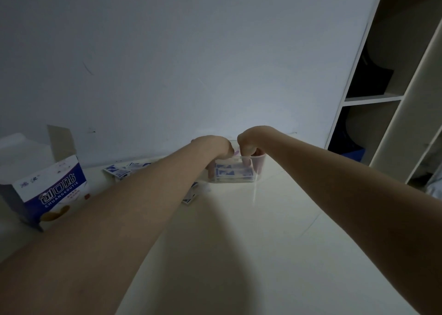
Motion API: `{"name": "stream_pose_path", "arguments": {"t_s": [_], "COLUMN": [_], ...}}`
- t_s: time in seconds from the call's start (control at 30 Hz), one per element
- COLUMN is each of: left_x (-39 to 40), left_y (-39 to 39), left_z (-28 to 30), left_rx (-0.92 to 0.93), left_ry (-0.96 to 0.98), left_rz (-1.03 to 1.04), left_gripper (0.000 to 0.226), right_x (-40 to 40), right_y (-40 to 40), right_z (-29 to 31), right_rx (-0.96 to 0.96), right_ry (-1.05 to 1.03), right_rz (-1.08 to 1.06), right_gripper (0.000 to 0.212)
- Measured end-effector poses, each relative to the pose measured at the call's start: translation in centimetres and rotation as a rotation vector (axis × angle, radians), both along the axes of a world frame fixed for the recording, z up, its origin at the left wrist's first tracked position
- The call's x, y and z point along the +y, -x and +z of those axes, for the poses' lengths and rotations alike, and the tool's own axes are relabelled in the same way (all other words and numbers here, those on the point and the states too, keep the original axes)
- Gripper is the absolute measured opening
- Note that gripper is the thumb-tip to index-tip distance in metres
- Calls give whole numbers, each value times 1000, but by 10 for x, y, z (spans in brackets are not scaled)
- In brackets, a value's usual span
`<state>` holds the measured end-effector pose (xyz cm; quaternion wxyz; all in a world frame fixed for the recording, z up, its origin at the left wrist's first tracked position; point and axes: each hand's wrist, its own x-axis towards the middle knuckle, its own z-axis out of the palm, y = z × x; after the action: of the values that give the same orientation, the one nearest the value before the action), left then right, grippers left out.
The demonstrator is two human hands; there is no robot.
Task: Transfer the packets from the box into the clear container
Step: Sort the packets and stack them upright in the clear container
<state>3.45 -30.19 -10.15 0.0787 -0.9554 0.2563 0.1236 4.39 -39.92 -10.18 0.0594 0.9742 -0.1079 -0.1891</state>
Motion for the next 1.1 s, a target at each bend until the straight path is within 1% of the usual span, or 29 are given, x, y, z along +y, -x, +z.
{"name": "stream_pose_path", "arguments": {"t_s": [0.03, 0.07, 0.1, 0.13, 0.17, 0.2, 0.27, 0.3, 0.33, 0.4, 0.47, 0.53, 0.6, 0.67, 0.7, 0.77, 0.83, 0.9, 0.97, 1.0, 1.03, 1.07, 1.1], "left_x": [0, 0, 1, 0, 1, 1, 0, 0, 0, 5, 13, 29, 48, 72, 86, 111, 136, 159, 175, 180, 184, 187, 187], "left_y": [0, -4, -1, -5, -4, -3, -4, -2, -3, -4, -1, 3, 10, 19, 23, 29, 35, 40, 49, 52, 54, 54, 53], "left_z": [-1, -4, -5, -7, -5, -5, -5, -5, -4, 4, 15, 23, 27, 25, 22, 16, 7, -3, -14, -19, -24, -29, -32], "left_rx": [25, 14, 25, 22, 17, 22, 7, -20, -79, -189, -248, -305, -351, -305, -245, -120, -4, 144, 294, 326, 305, 257, 207], "left_ry": [-41, -130, -158, -178, -161, -96, 87, 169, 183, 252, 316, 374, 419, 418, 393, 273, 109, 3, 19, 42, 55, 67, 81], "left_rz": [-13, -69, -74, -91, -85, -64, 42, 105, 119, 123, 109, 100, 96, 114, 139, 162, 189, 283, 395, 410, 398, 378, 364], "left_gripper": [37, 49, 57, 58, 55, 46, 14, 22, 29, 27, 19, 23, 28, 29, 29, 24, 21, 32, 46, 47, 44, 38, 32], "right_x": [0, -1, 0, 0, 0, -1, 1, 2, 3, 7, 15, 28, 45, 65, 76, 94, 112, 129, 142, 148, 155, 160, 164], "right_y": [2, 1, 2, 0, -1, 0, 2, 3, 5, 11, 17, 23, 30, 40, 45, 55, 63, 67, 70, 70, 72, 73, 74], "right_z": [0, -2, -2, -3, -3, -3, -2, 1, 5, 19, 36, 48, 54, 50, 44, 28, 6, -16, -34, -42, -48, -52, -55], "right_rx": [4, -4, -5, -5, -7, -21, -35, -43, -55, -101, -213, -344, -427, -405, -370, -306, -267, -240, -263, -294, -321, -335, -333], "right_ry": [-5, 13, 6, 0, 1, 0, 30, 19, -24, -160, -252, -327, -396, -463, -509, -579, -584, -582, -543, -502, -467, -450, -466], "right_rz": [-2, 22, 24, 22, 19, 20, 31, 33, 23, -11, 7, 48, 114, 184, 213, 255, 289, 303, 326, 334, 344, 353, 351], "right_gripper": [35, 33, 28, 23, 20, 18, 12, 14, 15, 16, 20, 22, 20, 17, 15, 14, 19, 28, 30, 34, 40, 45, 46]}}
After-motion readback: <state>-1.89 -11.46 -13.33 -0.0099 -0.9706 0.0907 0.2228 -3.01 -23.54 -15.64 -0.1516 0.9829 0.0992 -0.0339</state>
